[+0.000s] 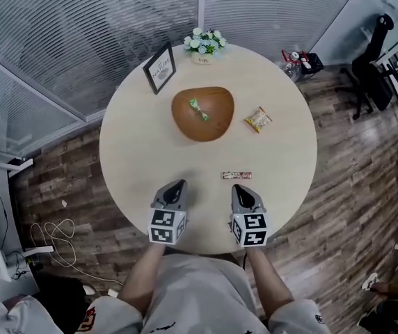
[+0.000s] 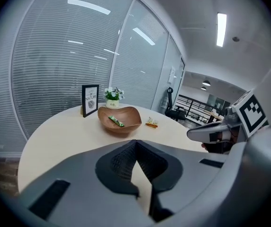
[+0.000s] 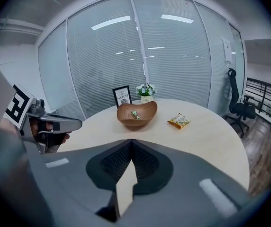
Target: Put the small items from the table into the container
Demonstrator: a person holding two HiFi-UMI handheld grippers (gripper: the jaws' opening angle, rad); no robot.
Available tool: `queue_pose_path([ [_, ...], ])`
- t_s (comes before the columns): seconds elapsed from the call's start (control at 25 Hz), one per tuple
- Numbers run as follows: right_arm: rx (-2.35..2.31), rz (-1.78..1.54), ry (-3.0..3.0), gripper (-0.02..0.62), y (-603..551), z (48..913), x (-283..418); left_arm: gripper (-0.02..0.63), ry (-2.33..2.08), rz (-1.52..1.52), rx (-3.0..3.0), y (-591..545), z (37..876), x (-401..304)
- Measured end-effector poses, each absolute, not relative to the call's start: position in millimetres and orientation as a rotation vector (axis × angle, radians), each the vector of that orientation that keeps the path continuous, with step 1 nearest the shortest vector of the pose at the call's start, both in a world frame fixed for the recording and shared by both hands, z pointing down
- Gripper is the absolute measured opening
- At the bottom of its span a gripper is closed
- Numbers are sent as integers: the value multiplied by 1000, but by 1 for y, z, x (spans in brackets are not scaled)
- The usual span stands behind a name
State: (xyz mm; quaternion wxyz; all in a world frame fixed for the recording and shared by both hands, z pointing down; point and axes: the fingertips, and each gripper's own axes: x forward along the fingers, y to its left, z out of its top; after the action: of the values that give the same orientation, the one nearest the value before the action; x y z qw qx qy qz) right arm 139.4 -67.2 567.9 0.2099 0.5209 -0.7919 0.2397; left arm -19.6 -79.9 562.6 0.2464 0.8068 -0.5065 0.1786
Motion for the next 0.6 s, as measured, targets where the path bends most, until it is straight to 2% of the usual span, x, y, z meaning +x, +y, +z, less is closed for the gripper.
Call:
queue_pose_path([
  [0.36,1314,517,-2200,2,-76,594,149,6,-1373,498,2199,-83,564,-3],
  [0.6,997,298,-2135,17,-86,640,162,6,-1368,509,2191,-80,568,-1],
])
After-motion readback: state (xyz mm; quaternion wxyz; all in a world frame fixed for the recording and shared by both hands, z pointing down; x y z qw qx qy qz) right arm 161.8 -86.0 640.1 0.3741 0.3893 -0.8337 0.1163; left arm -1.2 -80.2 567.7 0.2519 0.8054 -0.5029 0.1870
